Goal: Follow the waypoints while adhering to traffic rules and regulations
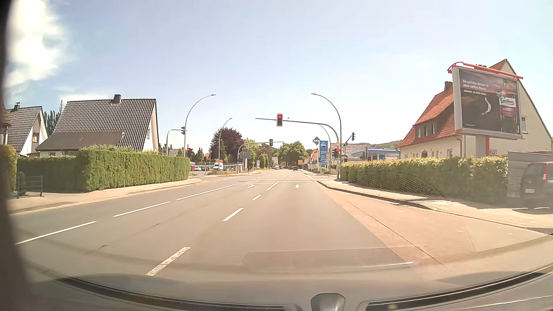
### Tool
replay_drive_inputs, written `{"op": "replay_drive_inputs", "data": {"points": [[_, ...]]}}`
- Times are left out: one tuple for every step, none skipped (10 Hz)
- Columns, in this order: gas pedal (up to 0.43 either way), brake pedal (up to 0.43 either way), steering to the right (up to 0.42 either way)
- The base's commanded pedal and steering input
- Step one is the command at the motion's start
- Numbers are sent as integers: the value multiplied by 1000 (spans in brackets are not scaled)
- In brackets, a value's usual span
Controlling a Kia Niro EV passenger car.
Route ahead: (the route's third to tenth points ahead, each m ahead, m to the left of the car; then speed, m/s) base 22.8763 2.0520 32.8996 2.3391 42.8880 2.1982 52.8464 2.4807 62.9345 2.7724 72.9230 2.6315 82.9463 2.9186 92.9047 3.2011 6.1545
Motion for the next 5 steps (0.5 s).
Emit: {"op": "replay_drive_inputs", "data": {"points": [[0,0,0],[0,6,1],[0,6,2],[0,6,2],[0,6,2]]}}
